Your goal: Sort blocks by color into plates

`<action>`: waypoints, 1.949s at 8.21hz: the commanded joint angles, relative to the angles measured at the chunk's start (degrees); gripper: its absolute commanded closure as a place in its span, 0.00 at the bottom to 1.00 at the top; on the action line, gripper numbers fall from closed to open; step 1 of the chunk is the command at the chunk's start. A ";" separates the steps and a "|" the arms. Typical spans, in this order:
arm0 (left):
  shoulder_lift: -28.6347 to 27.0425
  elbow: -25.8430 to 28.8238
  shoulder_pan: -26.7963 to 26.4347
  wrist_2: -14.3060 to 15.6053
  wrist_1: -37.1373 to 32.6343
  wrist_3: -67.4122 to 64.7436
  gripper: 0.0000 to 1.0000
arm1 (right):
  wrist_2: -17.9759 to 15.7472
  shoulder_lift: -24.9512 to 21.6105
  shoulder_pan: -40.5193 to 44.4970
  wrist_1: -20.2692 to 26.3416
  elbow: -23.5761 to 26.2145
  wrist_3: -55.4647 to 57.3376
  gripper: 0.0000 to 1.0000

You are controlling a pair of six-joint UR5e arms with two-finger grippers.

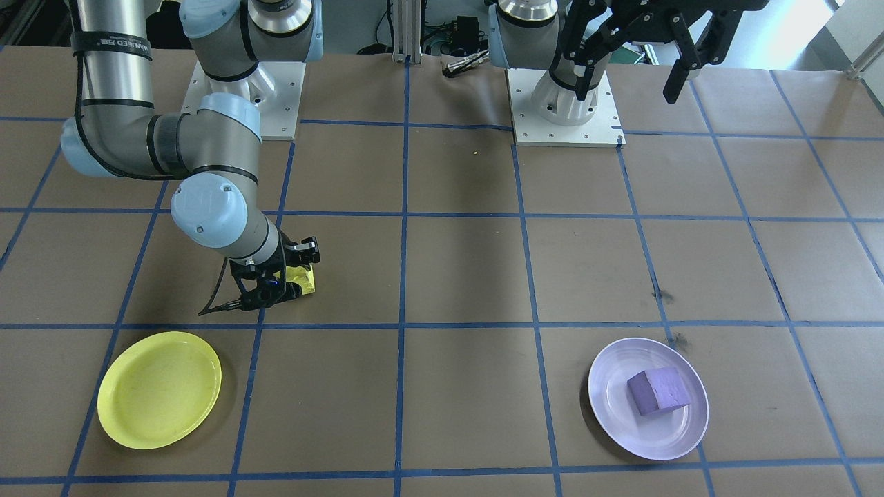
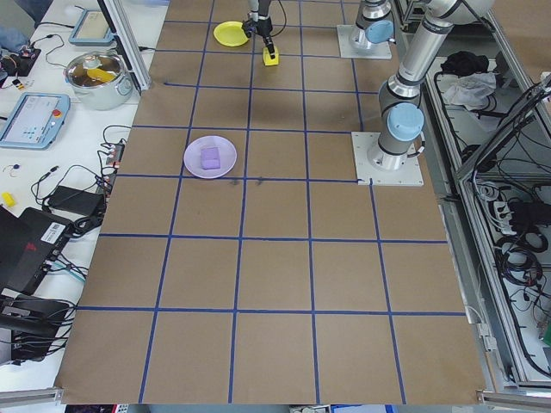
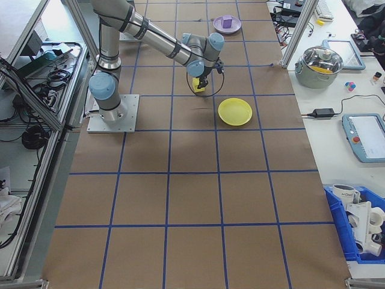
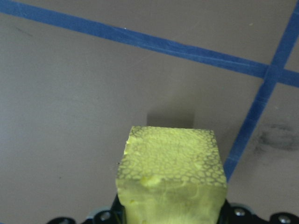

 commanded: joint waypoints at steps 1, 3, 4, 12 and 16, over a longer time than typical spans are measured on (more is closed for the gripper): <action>0.07 -0.12 -0.01 0.01 0.00 0.00 0.00 | -5.83 -7.37 -0.41 6.68 -4.62 0.34 1.00; 0.50 -0.82 -0.01 0.01 0.00 0.00 0.00 | -6.04 -7.49 -2.68 7.59 -10.33 -0.35 1.00; 1.03 -1.44 0.08 0.09 0.00 0.00 0.00 | -5.60 -6.79 -5.05 7.06 -12.88 -0.71 1.00; 1.82 -2.94 -0.01 0.18 0.09 -0.18 0.00 | -6.91 9.65 -11.75 -12.63 -18.53 -11.26 1.00; 1.82 -2.94 -0.01 0.18 0.09 -0.18 0.00 | -6.83 9.83 -11.84 -3.57 -18.36 -11.43 0.84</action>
